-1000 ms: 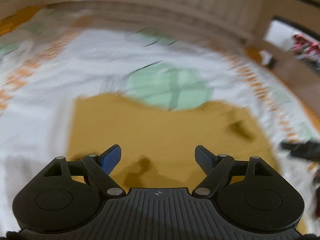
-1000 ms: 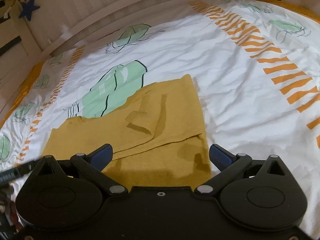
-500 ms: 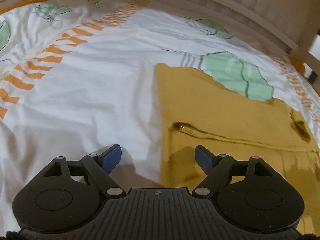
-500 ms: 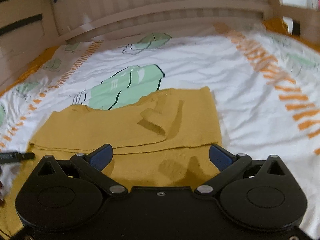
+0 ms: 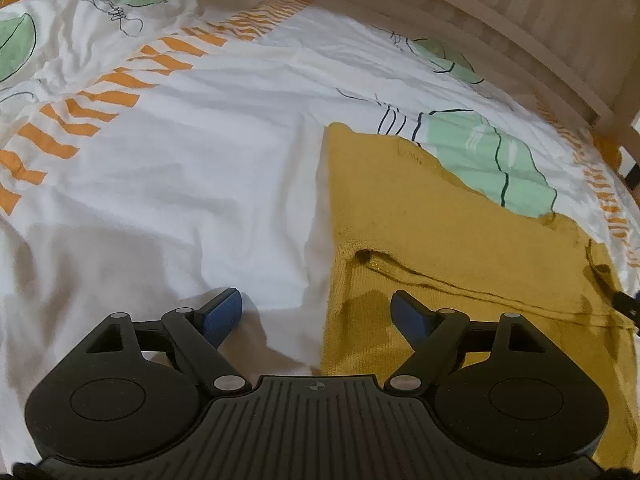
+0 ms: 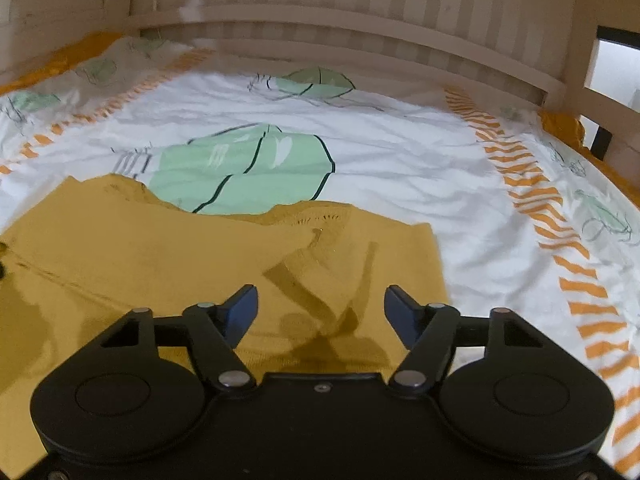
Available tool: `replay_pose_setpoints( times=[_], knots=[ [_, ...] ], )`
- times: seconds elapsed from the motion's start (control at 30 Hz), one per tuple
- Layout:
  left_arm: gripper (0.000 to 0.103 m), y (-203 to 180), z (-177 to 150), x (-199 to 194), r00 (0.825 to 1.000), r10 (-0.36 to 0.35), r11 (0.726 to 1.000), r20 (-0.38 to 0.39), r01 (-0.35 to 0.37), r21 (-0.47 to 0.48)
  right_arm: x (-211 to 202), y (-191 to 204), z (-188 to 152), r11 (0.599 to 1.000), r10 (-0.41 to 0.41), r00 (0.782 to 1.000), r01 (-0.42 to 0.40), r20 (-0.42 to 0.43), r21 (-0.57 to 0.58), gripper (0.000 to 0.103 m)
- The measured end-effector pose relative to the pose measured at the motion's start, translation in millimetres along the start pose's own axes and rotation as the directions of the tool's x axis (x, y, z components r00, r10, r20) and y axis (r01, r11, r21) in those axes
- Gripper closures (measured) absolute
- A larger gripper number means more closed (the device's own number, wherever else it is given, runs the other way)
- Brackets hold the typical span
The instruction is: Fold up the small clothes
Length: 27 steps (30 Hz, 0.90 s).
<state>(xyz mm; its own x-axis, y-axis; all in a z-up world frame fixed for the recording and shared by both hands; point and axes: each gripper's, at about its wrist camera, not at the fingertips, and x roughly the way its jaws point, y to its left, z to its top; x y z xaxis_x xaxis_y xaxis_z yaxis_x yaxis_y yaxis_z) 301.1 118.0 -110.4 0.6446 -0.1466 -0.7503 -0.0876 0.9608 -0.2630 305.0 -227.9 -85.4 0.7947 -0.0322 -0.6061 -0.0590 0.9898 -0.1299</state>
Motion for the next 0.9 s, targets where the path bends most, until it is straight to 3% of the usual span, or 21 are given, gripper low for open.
replay_pose_setpoints(
  times=[0.13,0.23,0.4,0.6,0.8,0.83,0.9],
  knots=[
    [0.021,1,1,0,1.0,-0.004,1.0,-0.004,0.004,-0.01,18,-3,2,1.0,-0.006,0.999,0.006,-0.049,-0.002,0.047],
    [0.021,0,0,0,1.0,-0.004,1.0,-0.003,0.004,-0.016,27,-26,-3,0.992,0.003,0.997,0.006,-0.078,0.124,0.048],
    [0.019,-1,0,0,1.0,-0.001,1.0,0.001,0.001,-0.008,28,-68,-14,0.941,0.069,0.994,-0.037,-0.081,0.336,0.055],
    [0.017,-4,-2,1,1.0,0.009,1.0,0.009,-0.009,0.009,29,-67,-8,0.945,0.111,0.992,-0.085,-0.066,0.316,0.054],
    [0.016,-4,-3,1,1.0,0.006,1.0,0.009,-0.006,0.006,39,-76,-5,0.912,0.155,0.987,-0.125,-0.045,0.391,0.054],
    [0.016,-5,-3,1,1.0,0.006,1.0,0.01,-0.006,0.007,40,-78,-5,0.905,0.165,0.985,-0.136,-0.039,0.403,0.057],
    [0.016,-5,-3,1,1.0,0.007,1.0,0.01,-0.007,0.009,41,-80,-3,0.895,0.183,0.983,-0.153,-0.032,0.418,0.092]
  ],
)
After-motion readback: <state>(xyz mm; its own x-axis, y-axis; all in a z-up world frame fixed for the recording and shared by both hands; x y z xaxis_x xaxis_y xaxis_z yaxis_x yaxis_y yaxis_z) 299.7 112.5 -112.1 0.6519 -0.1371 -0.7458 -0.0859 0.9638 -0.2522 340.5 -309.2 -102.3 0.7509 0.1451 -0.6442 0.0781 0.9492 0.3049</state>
